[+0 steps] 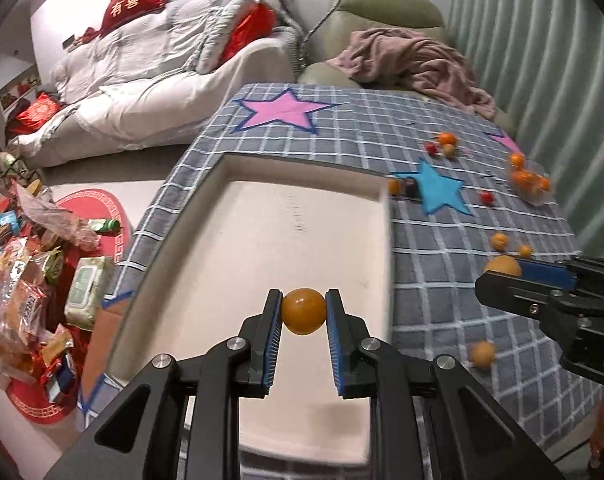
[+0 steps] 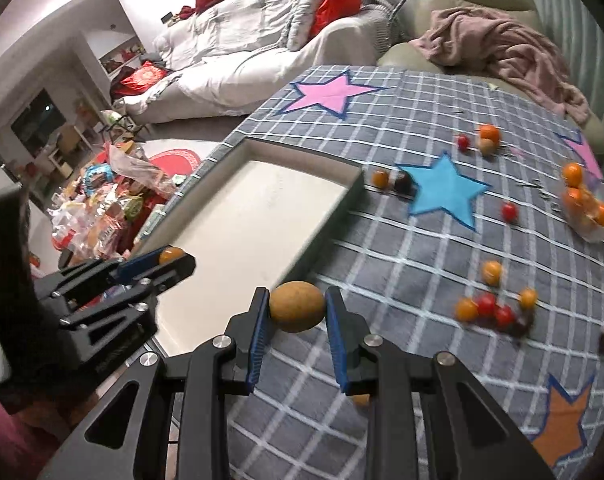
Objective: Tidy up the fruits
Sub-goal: 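Carry both fruits over the white tray while right tool releases the tan fruit inside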
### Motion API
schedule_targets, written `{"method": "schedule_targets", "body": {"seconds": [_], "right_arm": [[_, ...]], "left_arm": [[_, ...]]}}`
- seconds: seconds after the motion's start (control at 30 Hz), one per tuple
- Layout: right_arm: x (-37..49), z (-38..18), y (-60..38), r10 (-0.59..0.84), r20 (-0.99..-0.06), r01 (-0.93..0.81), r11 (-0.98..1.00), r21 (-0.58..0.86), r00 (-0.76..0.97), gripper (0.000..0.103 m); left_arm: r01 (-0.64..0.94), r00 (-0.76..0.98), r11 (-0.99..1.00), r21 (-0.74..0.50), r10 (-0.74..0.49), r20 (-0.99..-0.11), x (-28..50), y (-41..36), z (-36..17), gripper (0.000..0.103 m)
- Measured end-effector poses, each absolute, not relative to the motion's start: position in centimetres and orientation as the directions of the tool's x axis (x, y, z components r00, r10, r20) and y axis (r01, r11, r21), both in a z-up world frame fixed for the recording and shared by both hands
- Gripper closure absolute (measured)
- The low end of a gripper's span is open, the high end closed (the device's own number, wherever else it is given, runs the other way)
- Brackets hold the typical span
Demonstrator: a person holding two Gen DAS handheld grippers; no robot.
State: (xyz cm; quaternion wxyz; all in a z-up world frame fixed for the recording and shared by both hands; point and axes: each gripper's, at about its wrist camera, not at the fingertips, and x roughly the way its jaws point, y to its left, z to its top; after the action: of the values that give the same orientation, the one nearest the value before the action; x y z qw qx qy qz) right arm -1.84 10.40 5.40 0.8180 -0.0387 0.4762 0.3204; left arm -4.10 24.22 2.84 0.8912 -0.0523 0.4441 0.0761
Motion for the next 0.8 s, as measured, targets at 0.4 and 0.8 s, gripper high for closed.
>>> {"method": "schedule_targets", "body": {"seconds": [0.4, 0.8], "right_arm": [[2.8, 0.9, 16.9, 0.484, -0.834, -0.542, 0.79, 0.287, 0.264, 0.072], [3.5, -1.9, 19.9, 0.419, -0.874, -0.576, 0.789, 0.215, 0.246, 0.052]], "left_arm": [[-0.236, 0.523, 0.971, 0.046, 0.166, -0.836, -0.4, 28.0, -1.5, 0.08], [-0.273, 0.484, 0.958, 0.082, 0.211, -0.849, 0.4, 29.4, -4.0, 0.051]]}}
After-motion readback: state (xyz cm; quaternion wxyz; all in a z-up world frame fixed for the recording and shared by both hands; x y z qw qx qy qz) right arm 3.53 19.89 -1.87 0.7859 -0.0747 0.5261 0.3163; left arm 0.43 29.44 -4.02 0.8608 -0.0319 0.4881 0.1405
